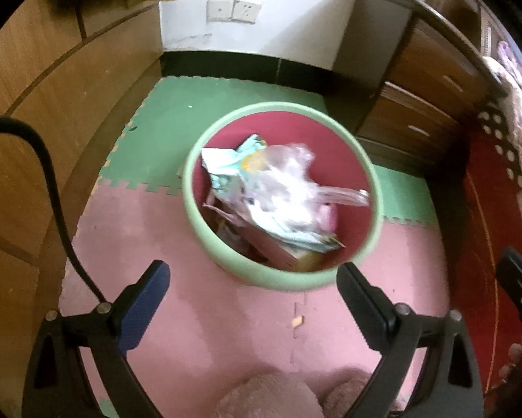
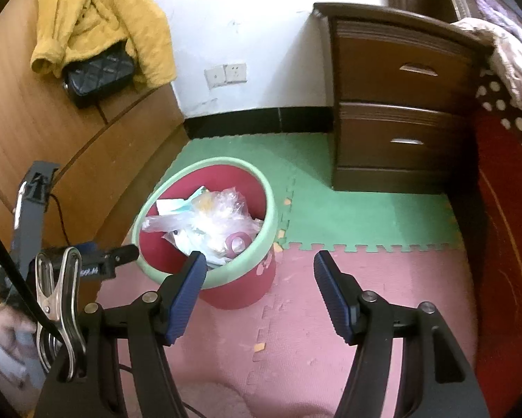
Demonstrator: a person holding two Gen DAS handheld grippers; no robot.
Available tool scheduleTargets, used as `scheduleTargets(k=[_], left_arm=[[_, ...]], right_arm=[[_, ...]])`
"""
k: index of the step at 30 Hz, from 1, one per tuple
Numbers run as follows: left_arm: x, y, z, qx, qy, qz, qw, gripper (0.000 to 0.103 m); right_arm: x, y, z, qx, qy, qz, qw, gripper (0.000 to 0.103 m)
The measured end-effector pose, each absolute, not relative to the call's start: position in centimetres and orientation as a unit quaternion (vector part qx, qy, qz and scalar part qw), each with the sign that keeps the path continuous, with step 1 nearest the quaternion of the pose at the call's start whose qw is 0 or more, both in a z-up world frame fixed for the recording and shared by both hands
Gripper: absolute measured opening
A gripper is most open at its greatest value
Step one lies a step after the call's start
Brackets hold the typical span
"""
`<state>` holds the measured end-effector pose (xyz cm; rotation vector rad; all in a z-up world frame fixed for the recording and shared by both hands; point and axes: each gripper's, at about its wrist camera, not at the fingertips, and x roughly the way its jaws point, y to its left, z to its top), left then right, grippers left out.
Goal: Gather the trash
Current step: 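Lower the red bucket to the floor with the left tool while withdrawing the right tool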
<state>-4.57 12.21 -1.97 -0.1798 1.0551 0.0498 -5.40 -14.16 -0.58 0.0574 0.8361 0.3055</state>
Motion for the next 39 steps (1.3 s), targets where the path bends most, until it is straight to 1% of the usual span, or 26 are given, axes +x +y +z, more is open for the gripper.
scheduleTargets(k=[6, 12, 19, 23, 30, 39], left_arm=[[-7.0, 10.1, 0.5, -0.075, 0.485, 0.016, 0.871, 0.098], [-8.0, 9.5, 1.4, -0.077, 0.475, 0.014, 0.877, 0.098], [-7.4, 10.1, 0.4, -0.079, 0.485, 0.045, 0.87, 0.098], [-7.2, 10.4, 0.1, -0.07, 0.485, 0.062, 0.869, 0.098], [-6.8, 10.6, -0.8, -0.067, 0.489, 0.073, 0.867, 0.098], [-6.6, 10.3, -1.1, -0.063, 0.486, 0.071, 0.869, 0.098]], right_arm=[[-7.5, -14.5, 0.7, 0.028, 0.388, 0.139, 0.911, 0.066], [-8.3, -14.4, 0.8, 0.036, 0.387, 0.142, 0.91, 0.066], [-7.7, -13.1, 0.7, 0.026, 0.385, 0.147, 0.911, 0.066], [-6.8, -12.6, 0.1, 0.03, 0.398, 0.15, 0.905, 0.066], [-6.0, -11.8, -1.0, 0.027, 0.419, 0.152, 0.895, 0.066], [-6.0, -11.9, -1.5, 0.026, 0.422, 0.145, 0.895, 0.066]])
